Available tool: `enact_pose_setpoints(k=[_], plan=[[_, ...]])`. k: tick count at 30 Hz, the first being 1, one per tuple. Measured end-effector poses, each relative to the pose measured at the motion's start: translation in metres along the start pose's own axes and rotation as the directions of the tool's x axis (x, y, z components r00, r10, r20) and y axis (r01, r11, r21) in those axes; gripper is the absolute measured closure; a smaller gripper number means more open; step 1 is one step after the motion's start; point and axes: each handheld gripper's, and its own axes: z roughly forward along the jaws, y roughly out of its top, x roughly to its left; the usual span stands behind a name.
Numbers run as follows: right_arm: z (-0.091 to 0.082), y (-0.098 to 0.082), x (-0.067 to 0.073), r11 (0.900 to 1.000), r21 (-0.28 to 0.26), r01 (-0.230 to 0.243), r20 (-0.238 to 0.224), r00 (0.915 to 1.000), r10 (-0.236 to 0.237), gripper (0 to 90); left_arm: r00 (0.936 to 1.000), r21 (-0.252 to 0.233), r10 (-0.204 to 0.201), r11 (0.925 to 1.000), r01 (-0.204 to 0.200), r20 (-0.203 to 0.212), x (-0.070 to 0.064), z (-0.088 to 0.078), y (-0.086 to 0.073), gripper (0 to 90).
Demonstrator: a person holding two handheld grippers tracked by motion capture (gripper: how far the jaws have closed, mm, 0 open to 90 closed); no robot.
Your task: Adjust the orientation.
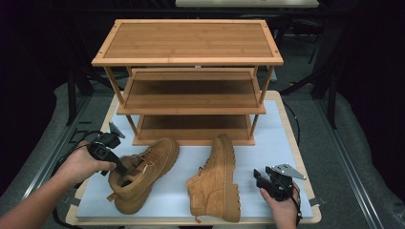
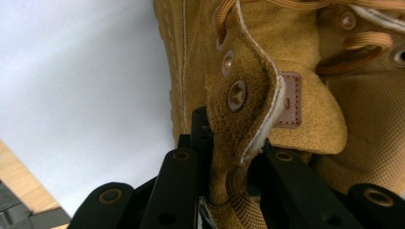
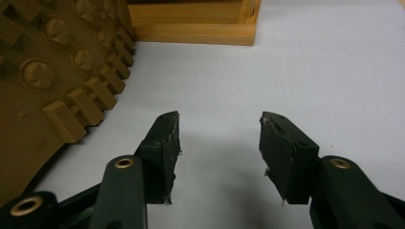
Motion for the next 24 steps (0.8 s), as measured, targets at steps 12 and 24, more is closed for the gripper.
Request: enact_pose_setpoints(k=[12,24], plan=[[0.0,0.0,-0.001,1.0,-0.003,-0.012,0.001,0.9999,0.012,48.4,0.9966,-0.062,-0.018,0.9978,0.023,0.081,-0.006,-0.02,-0.009,81.9],[0.0,0.0,-0.001,1.0,-0.006,-0.019,0.003,0.9998,0.019,48.2,0.9748,-0.157,-0.026,0.9857,0.062,0.221,-0.006,-0.052,-0.026,81.8]])
